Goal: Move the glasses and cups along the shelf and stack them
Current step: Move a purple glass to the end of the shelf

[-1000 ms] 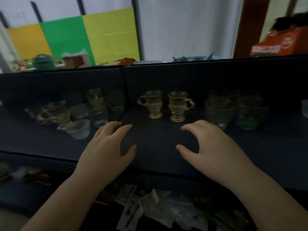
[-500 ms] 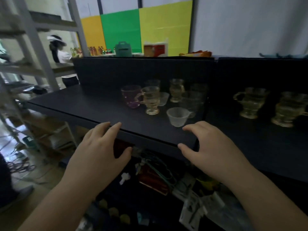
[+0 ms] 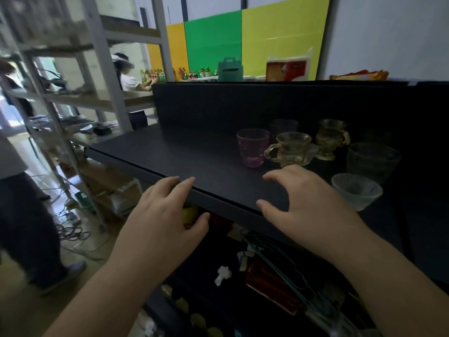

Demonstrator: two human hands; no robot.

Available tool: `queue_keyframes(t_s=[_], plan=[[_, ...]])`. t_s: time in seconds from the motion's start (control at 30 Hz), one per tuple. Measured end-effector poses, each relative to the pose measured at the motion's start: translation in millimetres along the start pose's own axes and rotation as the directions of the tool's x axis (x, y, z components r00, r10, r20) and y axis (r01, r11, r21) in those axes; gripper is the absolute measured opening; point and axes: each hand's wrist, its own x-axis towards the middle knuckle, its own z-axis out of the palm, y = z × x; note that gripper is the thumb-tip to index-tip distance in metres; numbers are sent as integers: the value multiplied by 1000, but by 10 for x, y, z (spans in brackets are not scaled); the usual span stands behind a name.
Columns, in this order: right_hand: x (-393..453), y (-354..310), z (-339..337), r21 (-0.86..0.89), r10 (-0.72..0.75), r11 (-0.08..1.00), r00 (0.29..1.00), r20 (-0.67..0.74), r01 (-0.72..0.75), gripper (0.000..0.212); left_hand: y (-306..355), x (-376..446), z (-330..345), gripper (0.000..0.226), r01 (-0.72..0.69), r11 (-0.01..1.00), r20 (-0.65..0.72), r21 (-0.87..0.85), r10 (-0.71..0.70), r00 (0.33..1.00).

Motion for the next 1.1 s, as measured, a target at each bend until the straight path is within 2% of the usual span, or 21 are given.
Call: queue_keyframes(t_s=[0.17,0.4,0.53,0.67,0.77,0.83,0.97,1.1], plan=[[333,60,52,-37,5,999,998,-59,-7,54,-125,490,114,73,-60,998,-7,-2,60,998],[681,144,-13,-143,66,986,987,-144,-87,48,-90,1138,402,73,-153,977,-13,-148,153,988],[764,210,-37,-183,163,961,958,-234,-208,47,2,1598,594,79,-256,940,5,-224,263,965],[844,199,-8,-244,291,899,912,-288,-364,54,161,2127,716,86,-375,888,55,-266,402,914],[895,146,26,-276,436,815,853,-286,-509,63,296,2432,820,91,-438,863,195,-251,489,850],[942,121,60,-286,520,754,803,-290,-592,71,322,2557,902,89,-480,839,234,-255,535,812],[1084,99,148,-283,641,654,712,-286,-702,83,224,2604,962,79,-522,806,205,-278,581,788],[1232,123,215,-146,754,589,605,-255,-795,86,18,2551,878,82,-542,769,179,-340,618,765]])
